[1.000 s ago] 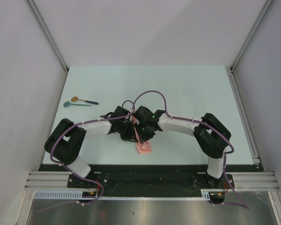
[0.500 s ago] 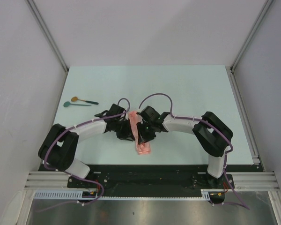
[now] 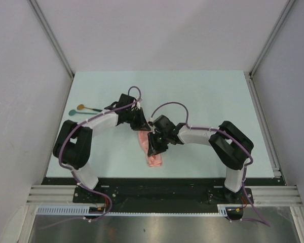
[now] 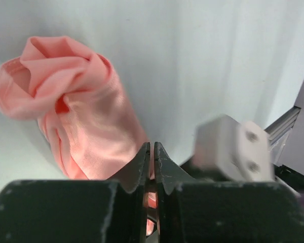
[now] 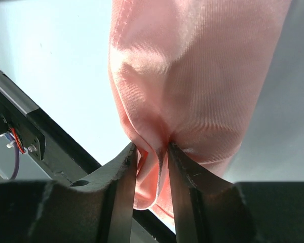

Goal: Fold the napkin into a case and place the utensils inside
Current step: Fold the 2/3-rectangle-folded napkin at the center of the board.

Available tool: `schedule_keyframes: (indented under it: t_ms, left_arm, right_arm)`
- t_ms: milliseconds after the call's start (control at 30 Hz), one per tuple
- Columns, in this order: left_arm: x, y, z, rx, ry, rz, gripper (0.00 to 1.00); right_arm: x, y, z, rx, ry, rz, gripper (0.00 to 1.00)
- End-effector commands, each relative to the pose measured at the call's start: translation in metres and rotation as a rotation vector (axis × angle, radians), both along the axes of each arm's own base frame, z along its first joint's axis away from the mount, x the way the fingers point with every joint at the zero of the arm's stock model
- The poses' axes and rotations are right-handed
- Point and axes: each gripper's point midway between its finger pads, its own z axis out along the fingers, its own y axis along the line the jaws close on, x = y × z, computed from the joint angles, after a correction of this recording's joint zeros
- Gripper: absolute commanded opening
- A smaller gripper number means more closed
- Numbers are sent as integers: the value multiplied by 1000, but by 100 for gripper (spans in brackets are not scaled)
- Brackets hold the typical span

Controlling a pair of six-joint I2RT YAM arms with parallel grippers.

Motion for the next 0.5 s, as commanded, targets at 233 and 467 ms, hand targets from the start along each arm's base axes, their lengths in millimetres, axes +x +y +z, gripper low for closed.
schedule_keyframes:
  t_ms: [233, 467]
  left_arm:
    - [10, -11, -28, 16, 38, -11, 8]
    - [16, -19, -32, 20, 37, -17, 8]
  right_arm:
    - [0, -21, 28, 23, -37, -32, 54]
    - [7, -31, 46, 128, -39, -59, 59]
